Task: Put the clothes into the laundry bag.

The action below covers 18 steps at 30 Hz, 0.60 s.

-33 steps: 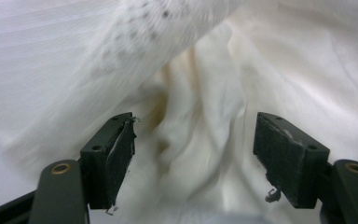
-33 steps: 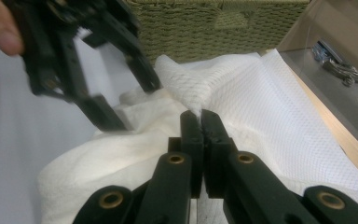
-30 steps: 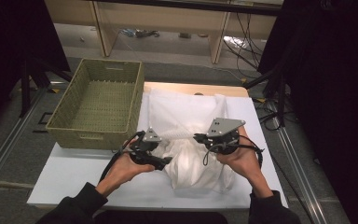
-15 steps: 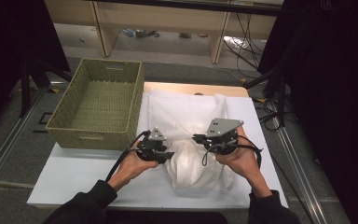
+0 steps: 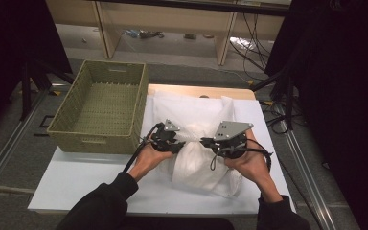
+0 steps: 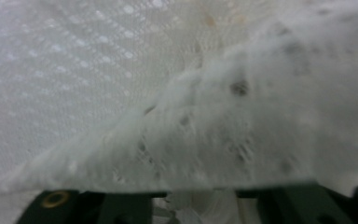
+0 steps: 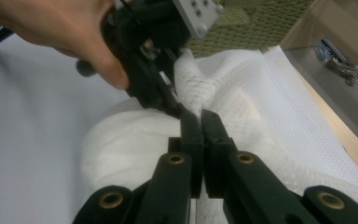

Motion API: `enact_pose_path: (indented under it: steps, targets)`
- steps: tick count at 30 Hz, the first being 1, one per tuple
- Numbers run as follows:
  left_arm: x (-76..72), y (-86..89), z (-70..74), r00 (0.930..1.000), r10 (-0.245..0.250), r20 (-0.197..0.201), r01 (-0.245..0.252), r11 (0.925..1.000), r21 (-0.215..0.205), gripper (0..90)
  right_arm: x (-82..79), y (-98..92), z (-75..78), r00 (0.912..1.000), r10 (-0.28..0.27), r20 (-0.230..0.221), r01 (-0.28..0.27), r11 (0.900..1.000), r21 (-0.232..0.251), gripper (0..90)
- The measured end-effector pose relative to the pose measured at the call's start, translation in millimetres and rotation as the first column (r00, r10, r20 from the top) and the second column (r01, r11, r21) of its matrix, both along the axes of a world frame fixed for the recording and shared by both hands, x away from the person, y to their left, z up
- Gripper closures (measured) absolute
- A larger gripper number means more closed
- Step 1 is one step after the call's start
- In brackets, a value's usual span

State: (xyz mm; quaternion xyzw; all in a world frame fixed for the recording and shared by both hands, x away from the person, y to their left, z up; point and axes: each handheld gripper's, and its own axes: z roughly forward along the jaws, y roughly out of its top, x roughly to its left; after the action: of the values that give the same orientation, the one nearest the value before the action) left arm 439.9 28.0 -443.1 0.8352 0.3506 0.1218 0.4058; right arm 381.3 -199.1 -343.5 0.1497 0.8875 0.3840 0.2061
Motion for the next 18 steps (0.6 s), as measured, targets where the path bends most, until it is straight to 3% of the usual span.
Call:
enact_pose_path:
  steps: [3, 5, 6, 9, 10, 11, 13, 16, 18]
  targets:
    - [-14.6, 10.3, 10.5, 0.9997, -0.017, -0.018, 0.017, 0.9997, 0.016, 43.4, 1.7, -1.5, -2.1, 0.9999, -0.013, -0.007, 0.013, 1.000, 0.000, 90.0]
    - [-20.5, 15.2, 14.7, 0.9998, -0.014, -0.014, 0.015, 0.9997, 0.017, 37.1, 1.2, -1.1, -2.2, 0.9999, -0.013, -0.010, 0.013, 1.000, 0.000, 90.0]
    - [-34.4, 24.4, 22.7, 0.9995, -0.031, 0.011, 0.030, 0.9993, 0.023, 33.0, 1.2, -0.1, -2.0, 0.9999, -0.011, -0.003, 0.011, 1.000, -0.002, 90.0]
    - [-47.1, 32.0, 28.1, 0.9993, -0.037, -0.002, 0.037, 0.9992, 0.016, 27.3, 1.2, -0.1, -1.3, 0.9999, -0.010, -0.002, 0.010, 1.000, -0.004, 90.0]
    - [-57.5, 35.6, 30.0, 0.9982, -0.057, -0.018, 0.057, 0.9984, -0.002, 26.1, 1.1, -1.3, -0.9, 0.9999, -0.014, -0.003, 0.014, 1.000, -0.004, 90.0]
    - [-69.4, 36.0, 29.0, 0.9960, -0.080, -0.039, 0.079, 0.9960, -0.043, 26.2, 1.0, -1.7, -0.6, 0.9999, -0.015, -0.003, 0.015, 1.000, -0.003, 90.0]
    - [-82.6, 30.7, 22.6, 0.9874, -0.141, -0.071, 0.138, 0.9892, -0.051, 23.5, 1.5, -2.1, -0.3, 0.9999, -0.014, 0.001, 0.014, 1.000, 0.000, 90.0]
    - [-92.6, 13.3, 8.4, 0.9731, -0.203, -0.109, 0.204, 0.9789, -0.001, 21.6, 2.1, -1.6, -1.1, 0.9999, -0.012, -0.001, 0.012, 1.000, -0.002, 90.0]
    - [-88.6, 1.1, -0.8, 0.9688, -0.218, -0.119, 0.223, 0.9741, 0.035, 21.5, 1.5, -0.7, -1.4, 1.0000, -0.009, -0.003, 0.009, 1.000, -0.003, 90.0]
